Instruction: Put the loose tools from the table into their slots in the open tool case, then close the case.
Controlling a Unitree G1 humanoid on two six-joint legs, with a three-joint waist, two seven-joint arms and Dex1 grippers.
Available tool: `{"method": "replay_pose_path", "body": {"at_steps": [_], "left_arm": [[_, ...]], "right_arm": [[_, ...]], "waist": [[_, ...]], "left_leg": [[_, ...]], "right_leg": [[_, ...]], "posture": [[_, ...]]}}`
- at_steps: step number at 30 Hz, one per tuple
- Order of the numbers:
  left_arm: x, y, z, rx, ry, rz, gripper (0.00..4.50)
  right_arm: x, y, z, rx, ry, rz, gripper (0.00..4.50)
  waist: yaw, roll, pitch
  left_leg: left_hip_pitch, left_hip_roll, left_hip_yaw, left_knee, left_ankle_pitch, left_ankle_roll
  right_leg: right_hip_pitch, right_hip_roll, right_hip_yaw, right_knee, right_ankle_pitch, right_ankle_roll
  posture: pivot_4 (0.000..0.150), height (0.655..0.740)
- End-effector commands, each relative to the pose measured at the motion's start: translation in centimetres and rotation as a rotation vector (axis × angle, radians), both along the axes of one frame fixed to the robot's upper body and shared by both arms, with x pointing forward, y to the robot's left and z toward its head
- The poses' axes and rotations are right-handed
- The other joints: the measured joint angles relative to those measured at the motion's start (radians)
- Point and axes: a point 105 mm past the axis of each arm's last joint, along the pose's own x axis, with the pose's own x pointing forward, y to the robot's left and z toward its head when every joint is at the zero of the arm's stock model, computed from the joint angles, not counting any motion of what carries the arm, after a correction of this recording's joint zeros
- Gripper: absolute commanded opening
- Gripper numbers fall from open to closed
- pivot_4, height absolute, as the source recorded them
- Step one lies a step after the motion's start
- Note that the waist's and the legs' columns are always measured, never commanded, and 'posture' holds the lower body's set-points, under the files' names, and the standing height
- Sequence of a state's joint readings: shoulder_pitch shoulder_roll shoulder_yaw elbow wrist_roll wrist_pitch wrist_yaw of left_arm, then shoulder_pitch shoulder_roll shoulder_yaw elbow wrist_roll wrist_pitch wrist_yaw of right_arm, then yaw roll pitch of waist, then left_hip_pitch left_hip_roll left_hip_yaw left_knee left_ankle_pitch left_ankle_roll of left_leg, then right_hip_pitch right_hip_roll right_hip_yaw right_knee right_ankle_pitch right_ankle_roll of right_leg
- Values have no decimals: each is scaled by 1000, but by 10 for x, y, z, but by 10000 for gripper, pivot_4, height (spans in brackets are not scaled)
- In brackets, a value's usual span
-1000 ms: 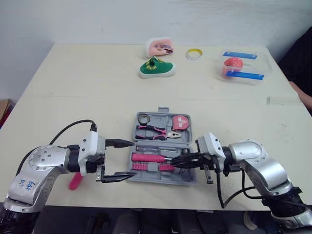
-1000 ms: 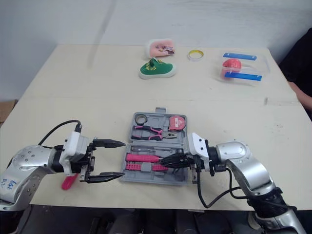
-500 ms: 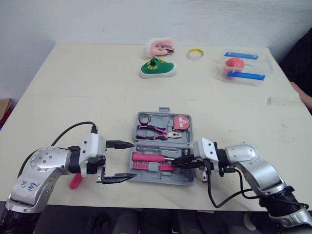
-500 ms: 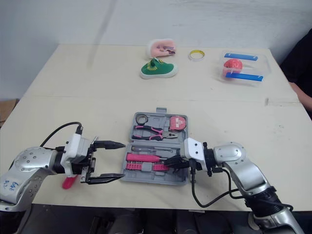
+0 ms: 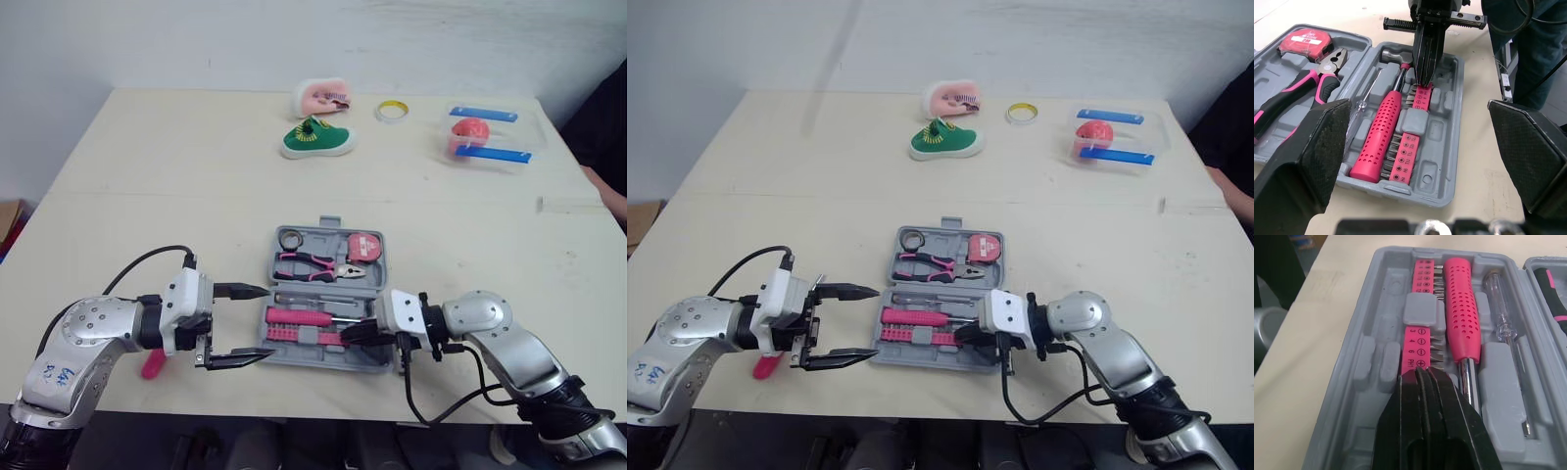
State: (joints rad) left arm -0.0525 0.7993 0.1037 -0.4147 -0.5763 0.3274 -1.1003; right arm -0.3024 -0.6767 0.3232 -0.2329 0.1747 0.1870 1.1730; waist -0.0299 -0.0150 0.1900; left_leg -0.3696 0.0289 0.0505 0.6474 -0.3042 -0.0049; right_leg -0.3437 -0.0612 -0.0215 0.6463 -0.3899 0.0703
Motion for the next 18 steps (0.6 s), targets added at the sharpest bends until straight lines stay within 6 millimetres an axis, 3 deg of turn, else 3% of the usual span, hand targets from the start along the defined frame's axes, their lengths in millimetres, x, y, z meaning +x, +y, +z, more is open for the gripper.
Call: {"method": "replay_pose_path", "body": {"at_steps": [1, 3, 8, 11, 14, 15, 16, 18], "left_arm": [[2, 4, 4, 7, -36, 37, 45000], [4, 8, 5, 6, -45, 67, 45000], [4, 30, 6, 5, -42, 155, 45000], [9, 61, 6, 8, -70, 299, 45000], [16, 92, 9, -17, -106, 449, 45000], [19, 108, 9, -25, -120, 520, 45000], [20, 124, 9, -27, -135, 589, 45000], [18, 154, 8, -26, -158, 706, 45000]], "right_arm": [[-6, -1, -1, -8, -18, 36, 538], [-6, -1, 17, 131, -9, 15, 538], [-6, -34, 43, 278, -22, -70, 538], [0, -73, 68, 341, -93, -196, 538], [6, -109, 79, 316, -133, -320, 538], [8, -126, 81, 292, -159, -375, 6705], [10, -144, 83, 267, -183, -434, 9415], [15, -180, 86, 224, -270, -558, 19309]], "waist": [[0, 0, 0], [1, 0, 0], [1, 0, 0], [1, 1, 1], [1, 1, 1], [1, 1, 1], [2, 1, 1], [2, 1, 1]], "left_leg": [[0, 0, 0, 0, 0, 0], [0, 0, 0, 0, 0, 0], [-2, 0, 0, 0, 0, 0], [-1, 0, 0, 0, -2, 3], [-1, 0, 0, 0, -2, 3], [0, 0, 0, 0, -2, 3], [0, 0, 0, 0, -2, 3], [-1, 0, 0, -1, -2, 4]], "right_leg": [[0, 0, 0, 0, 0, 0], [0, 0, 0, 0, 0, 0], [0, 0, -1, -1, 0, 0], [0, 0, -1, -2, 0, 0], [0, 0, -1, -1, 0, 0], [1, 0, -1, -1, 0, 0], [1, 0, -1, -1, 0, 0], [1, 0, -1, -2, 0, 0]], "posture": [[1500, 7400], [1500, 7400], [1500, 7400], [1500, 7400], [1500, 7400], [1500, 7400], [1500, 7400], [1500, 7400]]}}
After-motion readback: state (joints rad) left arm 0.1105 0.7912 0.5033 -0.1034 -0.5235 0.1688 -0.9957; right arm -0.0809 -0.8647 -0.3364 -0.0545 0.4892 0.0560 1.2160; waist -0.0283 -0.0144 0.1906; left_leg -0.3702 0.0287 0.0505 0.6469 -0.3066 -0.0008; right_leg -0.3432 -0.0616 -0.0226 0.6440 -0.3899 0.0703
